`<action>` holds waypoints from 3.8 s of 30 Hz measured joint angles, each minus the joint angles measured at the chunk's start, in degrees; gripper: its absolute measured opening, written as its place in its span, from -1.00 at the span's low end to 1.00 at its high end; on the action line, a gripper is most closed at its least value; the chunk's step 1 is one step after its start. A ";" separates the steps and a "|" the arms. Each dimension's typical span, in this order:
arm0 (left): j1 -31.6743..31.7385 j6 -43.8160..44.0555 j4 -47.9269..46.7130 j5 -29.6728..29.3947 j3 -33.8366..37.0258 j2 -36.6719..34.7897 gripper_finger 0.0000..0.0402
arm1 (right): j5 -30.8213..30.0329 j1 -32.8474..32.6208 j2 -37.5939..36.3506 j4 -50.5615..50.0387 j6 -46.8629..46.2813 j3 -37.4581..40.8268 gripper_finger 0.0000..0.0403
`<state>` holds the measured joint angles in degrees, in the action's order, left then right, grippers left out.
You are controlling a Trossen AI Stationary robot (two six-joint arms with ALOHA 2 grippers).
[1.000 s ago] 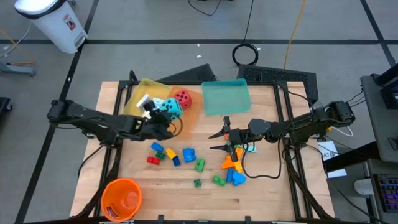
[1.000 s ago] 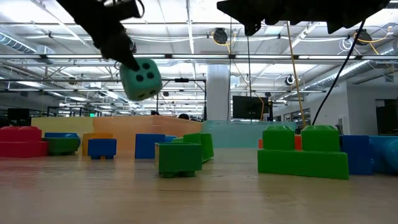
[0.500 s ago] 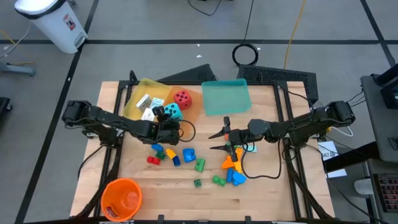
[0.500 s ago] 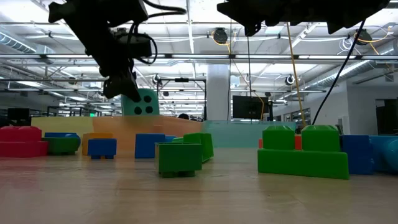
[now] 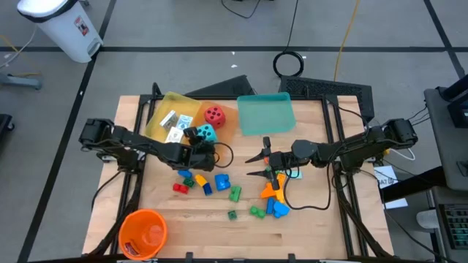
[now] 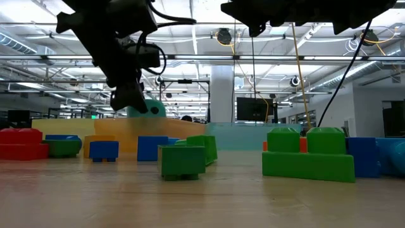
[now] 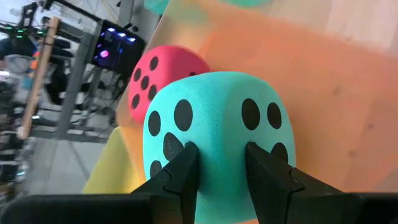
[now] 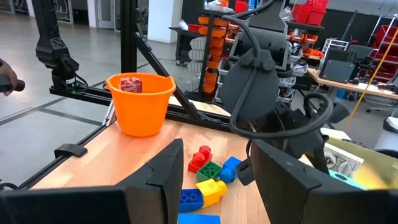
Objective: Pick & Place Toys
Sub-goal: Put the blue dice into the orange bin, then put the blue game piece into the blue bin
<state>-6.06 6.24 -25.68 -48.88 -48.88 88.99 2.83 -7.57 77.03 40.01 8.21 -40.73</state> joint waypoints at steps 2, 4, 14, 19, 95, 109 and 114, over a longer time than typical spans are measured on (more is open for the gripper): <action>0.36 -0.02 0.11 0.48 0.00 0.00 -0.43 | 0.00 0.00 0.00 0.00 -0.01 0.00 -0.23; 1.02 -0.05 -0.17 0.92 0.00 0.00 -0.43 | 0.00 0.00 0.00 0.00 -0.01 0.00 -0.23; 3.92 -0.39 -0.15 4.43 0.00 -0.02 -0.43 | 0.00 0.00 0.00 -0.02 -0.01 0.00 -0.23; 4.94 0.23 -0.16 7.47 0.00 -0.02 -0.43 | 0.00 0.00 0.00 -0.02 -0.01 0.00 -0.23; -8.96 7.22 -6.09 35.06 20.22 -22.39 0.51 | 0.04 0.00 0.00 -0.84 -0.03 0.00 -0.23; -9.04 4.90 -3.80 38.79 20.00 -14.22 -0.09 | 0.20 0.00 0.00 -1.14 -0.03 0.00 -0.23; -9.05 8.99 -5.82 37.54 18.82 -15.34 -0.33 | 0.21 0.00 0.00 -1.30 -0.02 0.00 -0.23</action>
<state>-15.11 15.23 -31.50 -11.34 -30.06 73.65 3.04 -7.57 77.03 38.71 8.19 -40.73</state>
